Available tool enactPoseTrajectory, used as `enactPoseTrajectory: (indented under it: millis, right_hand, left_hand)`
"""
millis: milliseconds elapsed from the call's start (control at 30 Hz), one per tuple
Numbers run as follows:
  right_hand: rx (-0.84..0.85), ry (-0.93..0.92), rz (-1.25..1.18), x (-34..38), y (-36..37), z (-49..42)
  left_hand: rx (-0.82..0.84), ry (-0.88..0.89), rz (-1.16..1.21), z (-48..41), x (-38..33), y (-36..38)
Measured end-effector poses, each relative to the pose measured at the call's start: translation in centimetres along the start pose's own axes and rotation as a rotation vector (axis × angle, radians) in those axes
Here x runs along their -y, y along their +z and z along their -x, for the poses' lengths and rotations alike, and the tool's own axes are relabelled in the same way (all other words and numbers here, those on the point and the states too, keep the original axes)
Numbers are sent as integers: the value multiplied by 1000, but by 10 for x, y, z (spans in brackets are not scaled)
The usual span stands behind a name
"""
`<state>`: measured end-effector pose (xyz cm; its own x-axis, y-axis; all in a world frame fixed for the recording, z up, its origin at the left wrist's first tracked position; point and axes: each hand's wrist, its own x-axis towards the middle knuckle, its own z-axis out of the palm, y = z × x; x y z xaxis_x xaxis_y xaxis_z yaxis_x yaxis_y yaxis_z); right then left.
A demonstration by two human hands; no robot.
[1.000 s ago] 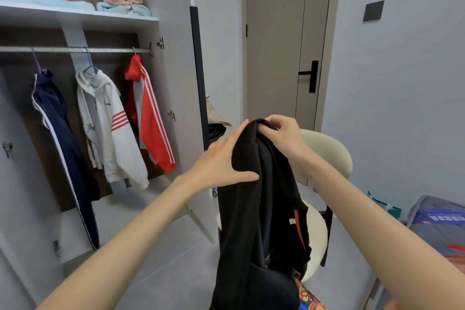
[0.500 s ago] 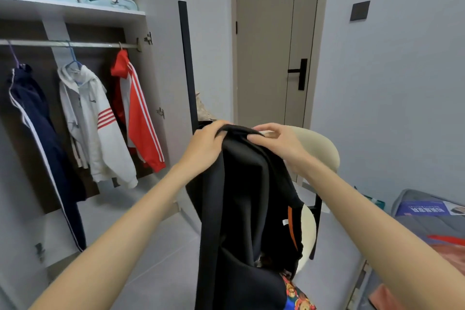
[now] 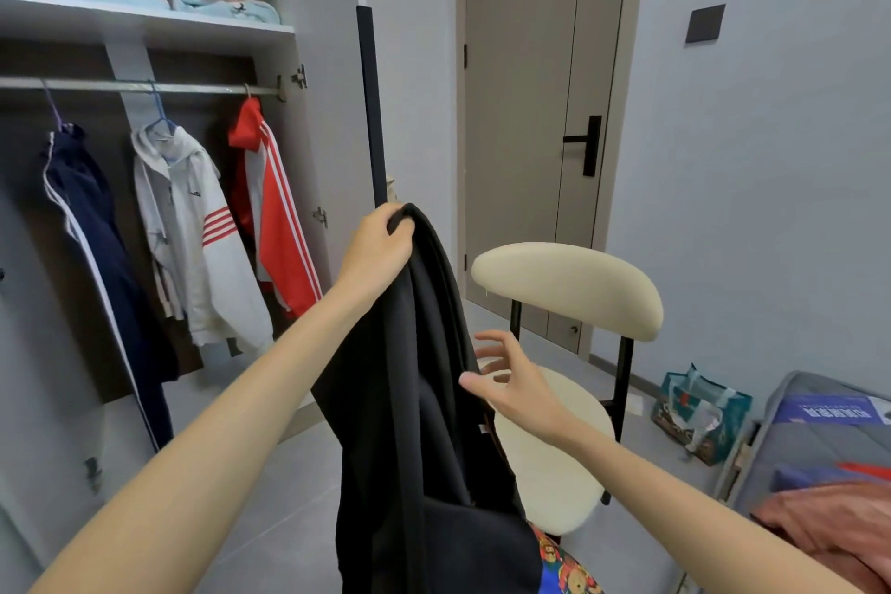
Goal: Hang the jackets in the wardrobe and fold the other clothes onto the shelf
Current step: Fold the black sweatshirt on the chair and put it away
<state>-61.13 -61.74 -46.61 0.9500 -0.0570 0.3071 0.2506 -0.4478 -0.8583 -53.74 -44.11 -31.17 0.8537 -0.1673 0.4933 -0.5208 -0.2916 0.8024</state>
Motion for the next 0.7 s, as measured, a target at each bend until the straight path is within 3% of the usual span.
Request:
enactPoseTrajectory:
  millis: [133,267,367,467,567,633,700]
  right_hand:
    - [-112,-30,59,-8,17,1]
    - [-334,-3,46,1,-1,-14]
    - [-405,-75,58,23,-26,-22]
    - [-334,-200,52,59,-45,-27]
    - [-199,-274,58,93,-56,-33]
    - [-152,-327,105,108,-58,-37]
    - [-123,-382,132,116,-58,-39]
  left_hand:
    - [44,-179,150,3,-1,-4]
    - [-64,-210,168,2,6,-11]
    - [-105,-202,64,-3,19,-25]
    - [-114,-68,-285,-4,30,-36]
    - [93,204,-582,10,20,-29]
    - [276,261,-550,18,7,-16]
    - [335,275,-420,21,-1,-8]
